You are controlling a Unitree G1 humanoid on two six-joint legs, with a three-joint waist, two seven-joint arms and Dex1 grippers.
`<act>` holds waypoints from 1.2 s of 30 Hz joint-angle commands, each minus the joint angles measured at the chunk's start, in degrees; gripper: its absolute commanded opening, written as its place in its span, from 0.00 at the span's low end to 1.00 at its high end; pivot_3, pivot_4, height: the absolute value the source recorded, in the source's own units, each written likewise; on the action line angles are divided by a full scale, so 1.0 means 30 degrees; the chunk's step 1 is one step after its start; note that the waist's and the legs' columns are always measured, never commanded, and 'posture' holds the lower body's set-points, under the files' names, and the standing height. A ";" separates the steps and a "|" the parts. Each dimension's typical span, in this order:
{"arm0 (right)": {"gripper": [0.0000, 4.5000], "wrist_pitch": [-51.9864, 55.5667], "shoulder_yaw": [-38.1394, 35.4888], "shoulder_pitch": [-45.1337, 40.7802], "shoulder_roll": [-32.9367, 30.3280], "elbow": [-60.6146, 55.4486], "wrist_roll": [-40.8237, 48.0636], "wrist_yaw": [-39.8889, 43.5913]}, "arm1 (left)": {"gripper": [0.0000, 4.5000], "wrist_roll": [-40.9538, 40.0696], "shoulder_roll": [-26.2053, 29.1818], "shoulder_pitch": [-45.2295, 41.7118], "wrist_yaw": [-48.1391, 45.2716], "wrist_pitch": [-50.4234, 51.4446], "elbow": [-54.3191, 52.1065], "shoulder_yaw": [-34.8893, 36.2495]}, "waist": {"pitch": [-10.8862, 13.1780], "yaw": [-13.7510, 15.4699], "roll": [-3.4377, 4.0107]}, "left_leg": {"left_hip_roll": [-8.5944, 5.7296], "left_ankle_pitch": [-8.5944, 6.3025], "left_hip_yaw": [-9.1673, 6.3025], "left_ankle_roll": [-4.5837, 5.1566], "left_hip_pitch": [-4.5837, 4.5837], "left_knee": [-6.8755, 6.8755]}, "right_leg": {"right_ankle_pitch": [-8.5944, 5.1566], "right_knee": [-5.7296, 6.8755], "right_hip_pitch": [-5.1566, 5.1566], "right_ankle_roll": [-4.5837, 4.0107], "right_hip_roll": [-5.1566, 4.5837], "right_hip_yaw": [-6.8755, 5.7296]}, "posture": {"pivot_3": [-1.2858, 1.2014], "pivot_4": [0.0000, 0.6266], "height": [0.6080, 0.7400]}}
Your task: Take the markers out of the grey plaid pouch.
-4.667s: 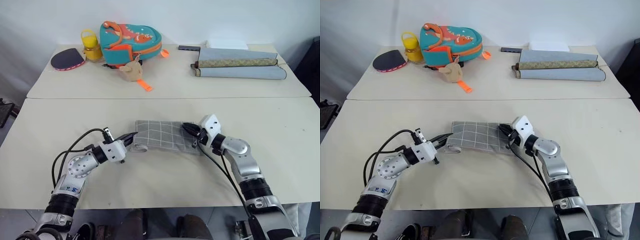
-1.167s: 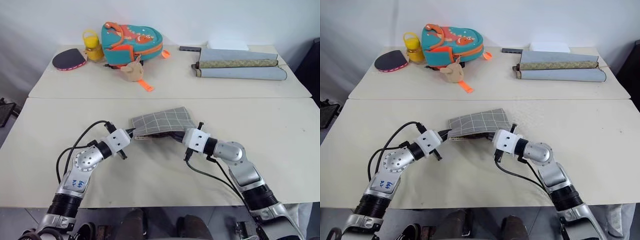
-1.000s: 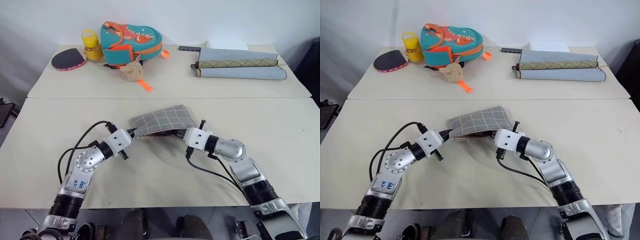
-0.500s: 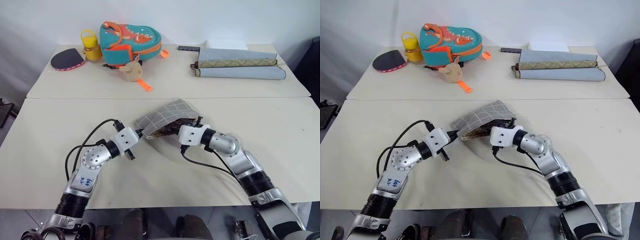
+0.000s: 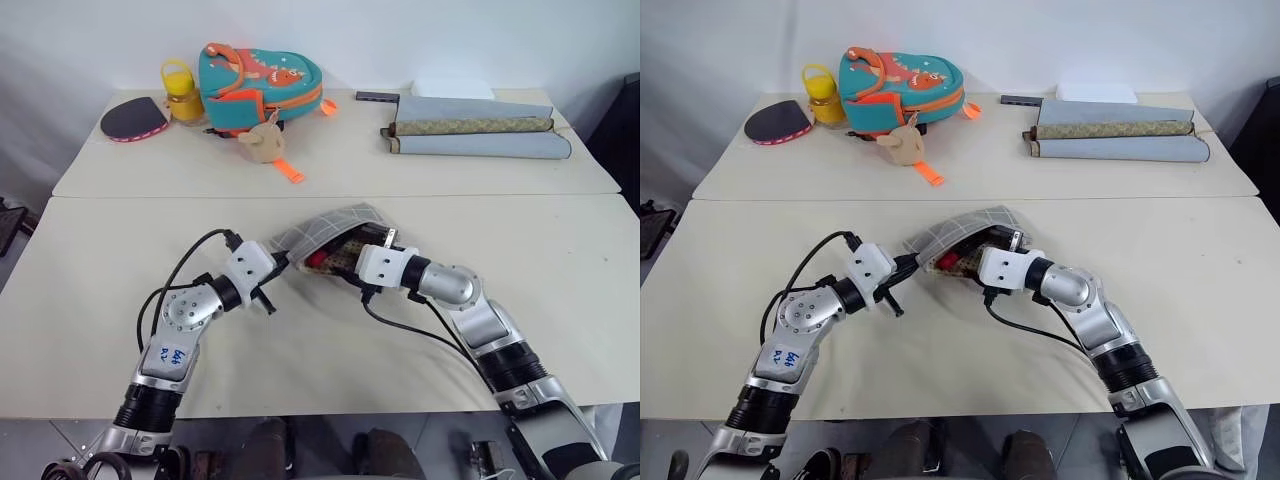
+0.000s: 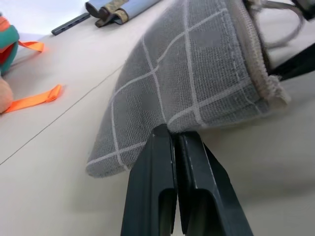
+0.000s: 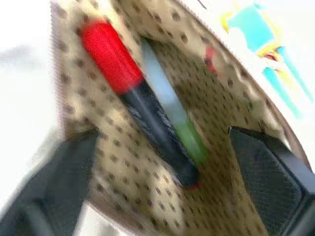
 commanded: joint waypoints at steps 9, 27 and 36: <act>0.38 0.1245 0.0368 -0.2765 -0.0839 -0.1234 -0.0178 0.1837 | 0.00 -0.2565 0.0145 -0.0964 -0.1894 0.3597 -0.3232 -0.0116 | 0.0001 -0.0031 0.0000 | 0.0005 0.0004 -0.0002 -0.0002 -0.0004 0.0002 | 0.0000 0.0000 -0.0008 -0.0001 0.0012 0.0007 | 0.52 0.24 1.00; 0.38 0.0972 0.2301 -0.3760 -0.0962 -0.1098 -0.0242 0.5384 | 0.00 -0.7735 -0.1295 -0.0246 -0.2392 0.8509 -0.3457 0.1521 | 0.0008 -0.0062 -0.0020 | 0.0015 0.0005 -0.0013 -0.0003 -0.0009 0.0015 | 0.0000 -0.0003 0.0008 -0.0001 0.0021 0.0078 | 0.52 0.24 1.00; 0.16 0.0258 0.2522 -0.3624 -0.0877 -0.0534 -0.1191 0.4593 | 0.00 -0.7616 -0.1248 -0.0134 -0.2215 0.8523 -0.3693 0.1397 | 0.0009 -0.0015 -0.0038 | -0.0009 0.0011 -0.0027 0.0008 -0.0016 0.0036 | 0.0000 -0.0021 0.0016 -0.0001 0.0010 0.0096 | 0.52 0.24 1.00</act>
